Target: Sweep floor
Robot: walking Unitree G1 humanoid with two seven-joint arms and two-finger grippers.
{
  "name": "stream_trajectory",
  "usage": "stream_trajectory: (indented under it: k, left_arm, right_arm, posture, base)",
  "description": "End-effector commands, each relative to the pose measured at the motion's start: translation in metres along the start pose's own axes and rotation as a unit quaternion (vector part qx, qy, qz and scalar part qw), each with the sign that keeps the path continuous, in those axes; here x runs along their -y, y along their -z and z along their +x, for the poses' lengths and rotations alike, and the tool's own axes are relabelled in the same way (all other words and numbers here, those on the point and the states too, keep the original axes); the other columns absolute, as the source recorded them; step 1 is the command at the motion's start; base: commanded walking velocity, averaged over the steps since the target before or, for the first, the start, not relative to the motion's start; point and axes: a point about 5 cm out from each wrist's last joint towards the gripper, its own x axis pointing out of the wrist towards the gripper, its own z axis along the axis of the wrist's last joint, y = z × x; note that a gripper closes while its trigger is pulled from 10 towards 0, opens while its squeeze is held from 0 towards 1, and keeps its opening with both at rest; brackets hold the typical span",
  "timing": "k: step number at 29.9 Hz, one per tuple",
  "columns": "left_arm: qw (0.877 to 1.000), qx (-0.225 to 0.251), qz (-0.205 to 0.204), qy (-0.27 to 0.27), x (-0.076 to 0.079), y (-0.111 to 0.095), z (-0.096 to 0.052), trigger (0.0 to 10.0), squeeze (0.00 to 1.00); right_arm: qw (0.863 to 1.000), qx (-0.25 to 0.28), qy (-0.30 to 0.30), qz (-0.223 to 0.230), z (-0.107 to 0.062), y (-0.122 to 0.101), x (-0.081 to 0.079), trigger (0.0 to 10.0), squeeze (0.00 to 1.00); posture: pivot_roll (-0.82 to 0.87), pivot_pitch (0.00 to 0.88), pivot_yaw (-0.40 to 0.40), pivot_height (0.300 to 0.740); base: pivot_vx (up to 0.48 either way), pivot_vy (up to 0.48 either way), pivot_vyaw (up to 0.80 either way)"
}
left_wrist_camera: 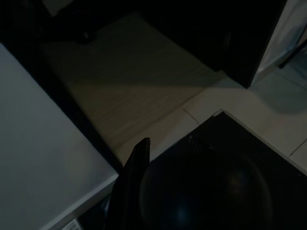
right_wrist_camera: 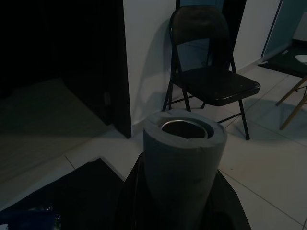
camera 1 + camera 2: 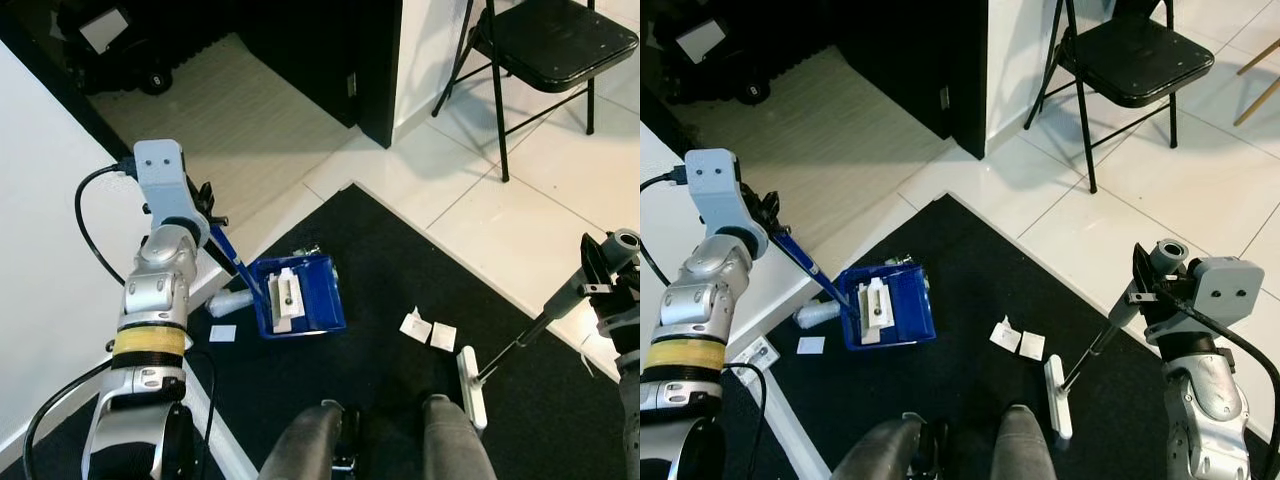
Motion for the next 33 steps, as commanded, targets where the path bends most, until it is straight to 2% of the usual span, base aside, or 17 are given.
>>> stream_trajectory:
  k: [1, 2, 3, 8, 12, 16, 19, 23, 24, 28, 33]
  left_arm:
    - [0.997, 0.032, 0.027, -0.057, -0.024, -0.011, -0.002, 10.0, 0.0]
    - [0.997, 0.032, 0.027, -0.057, -0.024, -0.011, -0.002, 10.0, 0.0]
    - [0.995, 0.035, 0.039, -0.084, -0.031, -0.011, -0.002, 10.0, 0.0]
    - [0.992, 0.028, 0.048, -0.111, -0.037, -0.008, -0.004, 10.0, 0.0]
    - [0.993, 0.012, 0.055, -0.105, -0.038, -0.004, -0.004, 10.0, 0.0]
    - [0.996, -0.018, 0.059, -0.057, -0.023, 0.008, -0.002, 10.0, 0.0]
    - [0.995, -0.032, 0.082, -0.041, -0.012, 0.018, 0.0, 10.0, 0.0]
    - [0.995, -0.044, 0.083, -0.027, -0.005, 0.024, 0.002, 10.0, 0.0]
    - [0.995, -0.051, 0.084, -0.021, 0.001, 0.028, 0.004, 10.0, 0.0]
    - [0.996, -0.067, 0.062, -0.006, 0.018, 0.036, 0.009, 10.0, 0.0]
    - [0.998, -0.061, 0.0, 0.02, 0.041, 0.033, 0.017, 10.0, 0.0]
  right_arm:
    - [1.0, -0.007, 0.001, 0.0, -0.002, 0.005, -0.001, 10.0, 0.0]
    - [1.0, -0.007, 0.001, 0.0, -0.002, 0.005, -0.001, 10.0, 0.0]
    - [1.0, -0.007, -0.002, 0.002, -0.001, 0.006, -0.004, 10.0, 0.0]
    - [1.0, -0.007, -0.005, 0.004, 0.0, 0.007, -0.005, 10.0, 0.0]
    - [1.0, -0.008, -0.005, 0.003, 0.0, 0.007, -0.004, 10.0, 0.0]
    - [1.0, -0.008, -0.006, 0.003, 0.0, 0.008, -0.004, 10.0, 0.0]
    - [1.0, -0.007, -0.005, 0.003, 0.001, 0.008, -0.004, 10.0, 0.0]
    - [1.0, -0.007, -0.005, 0.002, 0.001, 0.008, -0.003, 10.0, 0.0]
    - [1.0, -0.008, -0.004, 0.002, 0.001, 0.008, -0.002, 10.0, 0.0]
    - [1.0, -0.008, 0.001, -0.002, 0.001, 0.007, 0.002, 10.0, 0.0]
    - [1.0, -0.006, 0.004, -0.007, -0.001, 0.005, 0.005, 10.0, 0.0]
  posture:
    - [-0.15, 0.195, 0.146, 0.74]
    - [-0.15, 0.195, 0.146, 0.74]
    - [-0.15, 0.195, 0.146, 0.74]
    - [-0.15, 0.194, 0.145, 0.74]
    - [-0.15, 0.194, 0.142, 0.74]
    - [-0.15, 0.194, 0.143, 0.74]
    - [-0.16, 0.194, 0.14, 0.74]
    - [-0.16, 0.194, 0.139, 0.74]
    - [-0.17, 0.193, 0.137, 0.74]
    - [-0.18, 0.193, 0.136, 0.74]
    - [-0.2, 0.19, 0.135, 0.74]
  base:
    - [0.0, 0.0, 0.0]
    - [0.0, 0.0, 0.0]
    - [0.0, 0.0, 0.0]
    - [0.0, 0.0, 0.0]
    - [0.0, 0.0, 0.0]
    - [0.0, 0.0, 0.0]
    - [0.0, 0.0, 0.0]
    - [0.0, 0.0, 0.0]
    - [0.0, 0.0, 0.0]
    - [0.0, 0.0, 0.0]
    - [0.0, 0.0, 0.0]
